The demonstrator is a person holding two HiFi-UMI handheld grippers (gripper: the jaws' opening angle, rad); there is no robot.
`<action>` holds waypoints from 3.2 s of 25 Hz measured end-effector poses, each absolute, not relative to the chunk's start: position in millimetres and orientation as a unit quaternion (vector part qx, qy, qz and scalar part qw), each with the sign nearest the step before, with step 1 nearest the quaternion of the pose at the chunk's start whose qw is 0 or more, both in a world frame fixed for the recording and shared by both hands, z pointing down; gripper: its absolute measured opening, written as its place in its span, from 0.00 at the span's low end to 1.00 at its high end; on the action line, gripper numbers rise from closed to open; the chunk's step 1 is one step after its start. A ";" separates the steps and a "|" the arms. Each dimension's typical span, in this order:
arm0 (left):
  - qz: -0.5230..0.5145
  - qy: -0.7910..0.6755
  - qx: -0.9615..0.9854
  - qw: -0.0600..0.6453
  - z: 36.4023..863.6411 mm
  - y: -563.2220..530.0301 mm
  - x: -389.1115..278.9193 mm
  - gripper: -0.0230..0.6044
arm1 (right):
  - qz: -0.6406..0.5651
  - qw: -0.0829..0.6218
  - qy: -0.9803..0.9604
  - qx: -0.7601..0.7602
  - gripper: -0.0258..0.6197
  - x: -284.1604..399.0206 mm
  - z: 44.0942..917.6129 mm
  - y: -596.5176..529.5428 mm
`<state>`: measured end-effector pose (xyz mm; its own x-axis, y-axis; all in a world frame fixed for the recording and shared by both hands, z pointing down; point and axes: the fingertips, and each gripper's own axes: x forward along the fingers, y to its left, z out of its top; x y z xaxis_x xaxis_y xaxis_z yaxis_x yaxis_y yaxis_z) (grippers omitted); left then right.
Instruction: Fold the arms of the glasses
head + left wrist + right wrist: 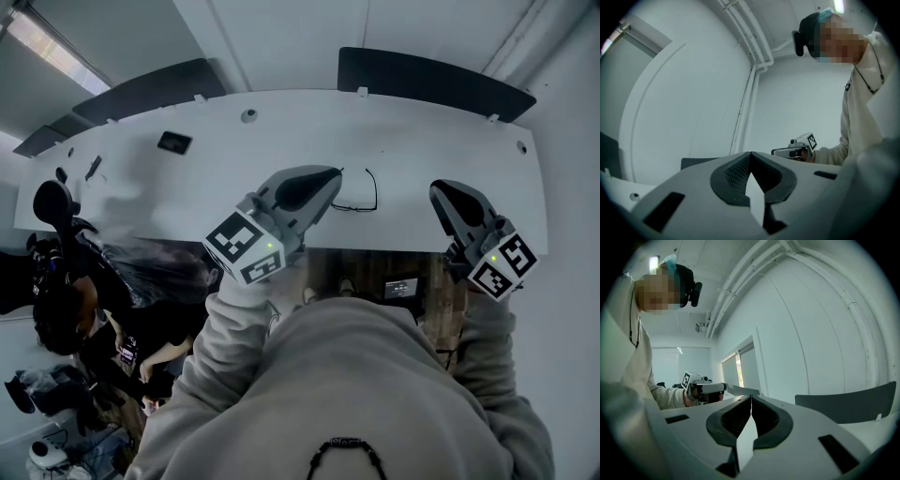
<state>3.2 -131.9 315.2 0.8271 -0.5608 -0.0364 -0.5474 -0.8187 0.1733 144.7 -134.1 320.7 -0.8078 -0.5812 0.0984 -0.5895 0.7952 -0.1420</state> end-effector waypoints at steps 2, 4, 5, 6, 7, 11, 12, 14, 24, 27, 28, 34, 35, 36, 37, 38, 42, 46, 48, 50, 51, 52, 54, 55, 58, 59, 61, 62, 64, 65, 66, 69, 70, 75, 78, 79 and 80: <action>-0.041 -0.291 0.953 0.079 316.3 -132.9 3.8 0.05 | 0.082 0.026 -0.948 0.307 0.07 142.4 321.8 -134.4; -0.041 -0.291 0.952 0.080 316.4 -134.1 3.5 0.05 | 0.079 0.031 -0.948 0.306 0.07 141.2 322.5 -134.7; -0.042 -0.292 0.952 0.080 316.2 -134.4 3.1 0.05 | 0.079 0.034 -0.949 0.305 0.07 140.8 322.9 -134.8; -0.042 -0.292 0.952 0.080 316.1 -134.5 2.9 0.05 | 0.079 0.035 -0.949 0.304 0.07 140.8 323.5 -134.9; -0.042 -0.292 0.952 0.079 316.3 -134.6 3.2 0.05 | 0.080 0.036 -0.949 0.303 0.07 141.0 324.2 -135.0; -0.042 -0.292 0.952 0.082 318.6 -134.5 4.1 0.05 | 0.082 0.044 -0.951 0.294 0.08 137.3 330.9 -133.8; -0.042 -0.292 0.952 0.083 319.0 -133.9 3.8 0.05 | 0.081 0.046 -0.952 0.292 0.08 135.6 331.9 -133.6; -0.043 -0.294 0.951 0.085 320.1 -132.9 2.8 0.05 | 0.081 0.049 -0.953 0.289 0.08 132.9 333.1 -133.7; -0.042 -0.305 0.947 0.095 327.1 -125.5 -2.1 0.05 | 0.081 0.058 -0.957 0.274 0.08 124.9 338.1 -137.5; -0.042 -0.315 0.943 0.097 327.0 -125.8 -8.5 0.05 | 0.078 0.070 -0.958 0.266 0.08 119.9 343.1 -140.4; -0.042 -0.319 0.942 0.097 326.9 -125.7 -10.3 0.05 | 0.078 0.073 -0.959 0.263 0.08 118.0 344.5 -141.1; -0.040 -0.338 0.935 0.103 335.2 -121.9 -19.3 0.05 | 0.076 0.080 -0.964 0.241 0.08 105.4 349.9 -144.9; -0.039 -0.342 0.933 0.105 337.0 -120.5 -21.5 0.05 | 0.076 0.082 -0.965 0.237 0.08 102.7 350.6 -145.8; -0.038 -0.346 0.931 0.108 338.4 -119.1 -24.0 0.05 | 0.076 0.083 -0.966 0.233 0.08 99.9 351.2 -146.6; -0.037 -0.350 0.930 0.110 339.3 -118.0 -26.8 0.05 | 0.078 0.085 -0.967 0.229 0.08 97.1 351.6 -147.3; -0.037 -0.352 0.928 0.111 339.7 -117.1 -29.4 0.05 | 0.079 0.087 -0.967 0.225 0.08 94.6 352.1 -148.2; -0.031 -0.369 0.923 0.105 339.1 -114.8 -37.3 0.05 | 0.060 0.107 -0.969 0.215 0.08 86.3 355.8 -150.2; -0.033 -0.382 0.918 0.104 337.7 -113.8 -42.2 0.05 | 0.039 0.141 -0.969 0.200 0.08 80.5 366.4 -153.6; -0.031 -0.385 0.916 0.106 340.0 -112.8 -43.1 0.05 | 0.041 0.148 -0.969 0.194 0.08 79.0 371.7 -156.0; -0.031 -0.389 0.914 0.111 343.1 -111.1 -45.7 0.05 | 0.042 0.148 -0.969 0.191 0.08 76.8 373.8 -158.3; -0.032 -0.392 0.912 0.114 345.0 -110.3 -47.8 0.05 | 0.042 0.149 -0.970 0.189 0.08 74.9 375.2 -159.8; -0.032 -0.396 0.910 0.117 347.3 -109.6 -50.0 0.05 | 0.043 0.152 -0.970 0.185 0.08 72.5 377.4 -161.3; -0.032 -0.401 0.907 0.125 352.8 -108.2 -53.3 0.05 | 0.045 0.159 -0.970 0.178 0.08 67.8 383.6 -163.9; -0.032 -0.403 0.906 0.128 355.4 -107.8 -54.6 0.05 | 0.048 0.162 -0.970 0.175 0.08 65.9 386.4 -165.2; -0.032 -0.409 0.902 0.133 361.0 -108.1 -59.5 0.05 | 0.052 0.162 -0.971 0.170 0.08 60.0 391.8 -169.2; -0.032 -0.411 0.901 0.133 362.4 -108.1 -61.5 0.05 | 0.053 0.163 -0.971 0.168 0.08 57.8 393.7 -170.0; -0.032 -0.414 0.900 0.135 365.0 -107.7 -65.7 0.05 | 0.056 0.167 -0.971 0.165 0.08 54.3 398.0 -171.3; -0.032 -0.416 0.899 0.136 366.3 -107.4 -68.1 0.05 | 0.057 0.168 -0.970 0.164 0.08 52.6 400.1 -172.0; -0.033 -0.419 0.896 0.140 368.9 -107.1 -73.1 0.05 | 0.060 0.170 -0.970 0.164 0.08 49.7 404.1 -173.6; -0.034 -0.421 0.895 0.142 370.3 -107.2 -75.4 0.05 | 0.062 0.170 -0.970 0.165 0.08 48.5 405.9 -174.3; -0.036 -0.422 0.894 0.145 371.8 -107.6 -77.4 0.05 | 0.062 0.171 -0.970 0.164 0.08 47.3 407.5 -174.8; -0.038 -0.424 0.892 0.149 375.9 -109.7 -80.1 0.05 | 0.063 0.178 -0.969 0.162 0.08 46.4 413.2 -177.6; -0.039 -0.424 0.892 0.150 376.9 -110.1 -79.8 0.05 | 0.064 0.180 -0.968 0.164 0.08 47.5 415.7 -179.0; -0.038 -0.426 0.891 0.153 380.3 -110.7 -80.7 0.05 | 0.057 0.239 -0.956 0.157 0.10 51.3 452.6 -185.8; -0.038 -0.433 0.887 0.155 382.0 -110.7 -86.2 0.05 | 0.059 0.280 -0.948 0.139 0.16 51.9 485.2 -187.0; -0.038 -0.436 0.885 0.155 382.2 -110.3 -89.0 0.05 | 0.061 0.290 -0.946 0.134 0.17 51.9 494.5 -187.9; -0.039 -0.440 0.884 0.156 382.6 -109.6 -92.2 0.05 | 0.062 0.300 -0.943 0.129 0.18 51.6 503.6 -188.5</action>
<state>-92.2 -109.6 382.6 0.6099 -0.7894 0.0690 -0.7653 -0.5642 0.3098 51.6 -188.5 503.6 -0.7872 -0.2059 0.5814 -0.2801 0.9591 -0.0396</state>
